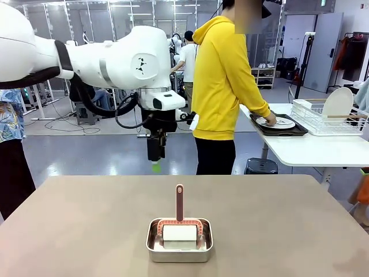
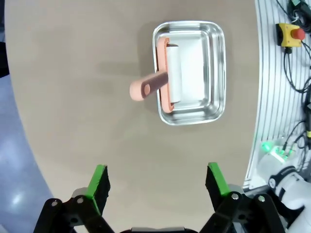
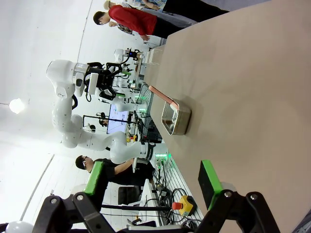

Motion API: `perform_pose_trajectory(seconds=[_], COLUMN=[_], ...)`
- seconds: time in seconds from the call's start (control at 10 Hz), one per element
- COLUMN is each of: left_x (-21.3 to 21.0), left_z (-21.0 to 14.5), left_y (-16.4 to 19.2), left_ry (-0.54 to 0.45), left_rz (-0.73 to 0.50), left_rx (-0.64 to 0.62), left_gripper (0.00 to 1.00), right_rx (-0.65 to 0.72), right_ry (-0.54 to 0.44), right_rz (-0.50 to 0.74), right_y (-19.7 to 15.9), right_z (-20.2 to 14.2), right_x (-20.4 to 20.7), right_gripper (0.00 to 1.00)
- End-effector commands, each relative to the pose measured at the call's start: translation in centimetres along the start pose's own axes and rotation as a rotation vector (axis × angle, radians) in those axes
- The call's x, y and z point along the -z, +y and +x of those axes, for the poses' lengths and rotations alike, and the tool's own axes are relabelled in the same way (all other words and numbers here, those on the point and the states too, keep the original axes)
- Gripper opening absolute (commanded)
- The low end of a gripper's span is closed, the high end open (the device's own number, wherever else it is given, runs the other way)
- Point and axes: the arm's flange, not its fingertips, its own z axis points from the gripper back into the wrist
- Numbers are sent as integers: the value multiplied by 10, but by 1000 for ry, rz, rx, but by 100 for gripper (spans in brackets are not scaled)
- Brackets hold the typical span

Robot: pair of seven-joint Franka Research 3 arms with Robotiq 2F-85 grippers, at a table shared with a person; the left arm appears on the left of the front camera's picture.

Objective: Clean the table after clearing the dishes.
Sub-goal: When the right (or left) Handle tray is removed, use the right hand (or left hand) to clean the right (or left) side of the table with the Lint Roller.

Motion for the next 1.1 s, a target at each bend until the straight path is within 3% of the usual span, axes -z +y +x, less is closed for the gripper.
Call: perform_pose_trajectory(seconds=[0.0, 1.0], left_x=[2, 76], left_z=[16, 50], left_y=[6, 37], left_ry=[70, 7], left_rz=[-10, -109], left_rx=[-55, -76], left_gripper=[100, 100], right_rx=[3, 3], right_ry=[4, 4], right_rz=[-5, -5], right_y=[5, 5], right_z=[-5, -5], right_x=[4, 4], right_gripper=[96, 96])
